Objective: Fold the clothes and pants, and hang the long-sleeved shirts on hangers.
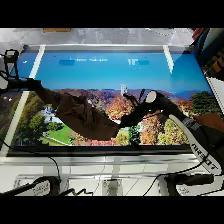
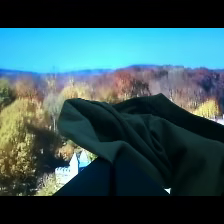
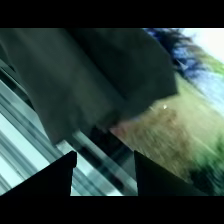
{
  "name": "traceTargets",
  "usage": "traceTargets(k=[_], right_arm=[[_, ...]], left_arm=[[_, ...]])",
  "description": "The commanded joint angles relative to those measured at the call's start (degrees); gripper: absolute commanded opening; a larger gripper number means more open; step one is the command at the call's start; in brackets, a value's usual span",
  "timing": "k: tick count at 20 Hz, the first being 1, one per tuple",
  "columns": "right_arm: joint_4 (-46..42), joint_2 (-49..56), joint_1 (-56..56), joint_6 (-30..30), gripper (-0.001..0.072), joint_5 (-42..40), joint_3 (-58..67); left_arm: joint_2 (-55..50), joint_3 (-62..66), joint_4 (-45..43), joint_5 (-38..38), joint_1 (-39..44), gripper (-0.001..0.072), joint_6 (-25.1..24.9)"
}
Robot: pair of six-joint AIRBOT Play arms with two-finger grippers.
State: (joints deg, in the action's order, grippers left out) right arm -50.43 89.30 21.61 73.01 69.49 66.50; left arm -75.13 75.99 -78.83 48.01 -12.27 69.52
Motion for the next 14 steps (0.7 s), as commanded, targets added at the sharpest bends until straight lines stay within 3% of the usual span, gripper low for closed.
traceTargets(k=[1,4,14], right_arm=[[4.0,0.1,5.3,-0.4,0.0413,-10.3,-2.8],[3.9,2.1,6.8,2.9,0.0413,-11.4,-2.7],[2.3,4.6,4.3,2.9,0.0405,-8.7,-2.0]], left_arm=[[0.0,-0.7,0.0,0.0,-0.1,0.0012,0.2],[0.0,-0.7,0.0,0.1,-0.1,0.0011,0.2],[0.0,-0.7,0.0,1.3,0.1,0.0012,0.2]])
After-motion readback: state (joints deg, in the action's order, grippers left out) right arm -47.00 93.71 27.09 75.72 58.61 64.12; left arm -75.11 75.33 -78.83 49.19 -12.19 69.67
